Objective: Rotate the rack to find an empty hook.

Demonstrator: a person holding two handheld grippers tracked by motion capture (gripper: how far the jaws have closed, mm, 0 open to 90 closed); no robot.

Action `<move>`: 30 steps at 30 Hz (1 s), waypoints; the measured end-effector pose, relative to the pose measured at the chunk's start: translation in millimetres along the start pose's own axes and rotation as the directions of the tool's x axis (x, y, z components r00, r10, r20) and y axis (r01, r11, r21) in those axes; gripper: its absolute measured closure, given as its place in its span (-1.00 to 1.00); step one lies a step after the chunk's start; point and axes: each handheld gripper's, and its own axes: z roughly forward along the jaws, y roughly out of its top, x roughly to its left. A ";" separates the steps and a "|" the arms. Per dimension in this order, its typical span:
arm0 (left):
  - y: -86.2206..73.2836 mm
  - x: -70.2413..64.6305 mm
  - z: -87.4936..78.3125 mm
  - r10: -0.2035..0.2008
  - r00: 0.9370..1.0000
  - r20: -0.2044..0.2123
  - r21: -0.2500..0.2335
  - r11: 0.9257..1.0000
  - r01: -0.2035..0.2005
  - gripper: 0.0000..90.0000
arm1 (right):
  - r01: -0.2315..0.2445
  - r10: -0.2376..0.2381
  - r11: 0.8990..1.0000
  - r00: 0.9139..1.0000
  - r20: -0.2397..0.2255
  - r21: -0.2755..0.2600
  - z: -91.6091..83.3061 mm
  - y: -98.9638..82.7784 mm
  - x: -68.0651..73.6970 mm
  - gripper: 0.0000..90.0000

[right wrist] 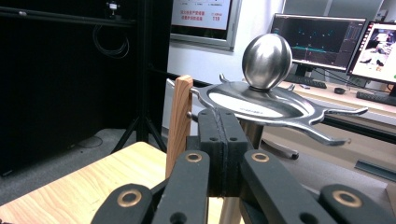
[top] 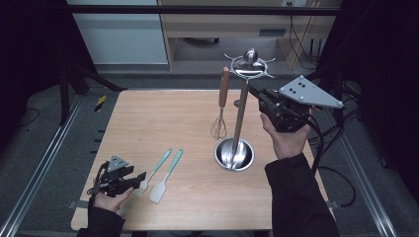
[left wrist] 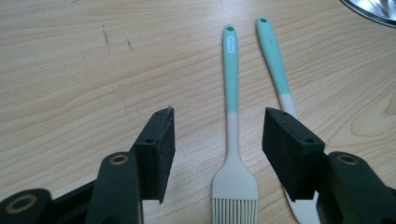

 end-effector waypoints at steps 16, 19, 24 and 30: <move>-0.1 0.3 1.4 -0.008 1.000 -0.005 0.010 1.000 0.008 -0.09 | -0.039 0.039 0.999 0.996 0.080 0.005 -21.4 -13.6 -26.6 1.00; 0.0 0.3 1.6 -0.009 1.000 -0.006 0.009 1.000 0.009 -0.10 | -0.054 0.054 0.999 0.992 0.112 0.001 -20.5 -11.6 -35.3 1.00; 0.0 0.8 1.0 -0.009 1.000 -0.003 0.009 1.000 0.009 -0.10 | -0.067 0.069 0.998 0.989 0.129 -0.013 -16.7 -8.3 -42.6 1.00; 0.1 1.0 1.6 -0.007 1.000 -0.005 0.012 1.000 0.007 -0.10 | -0.067 0.069 0.998 0.990 0.126 -0.016 -13.9 -6.5 -47.1 1.00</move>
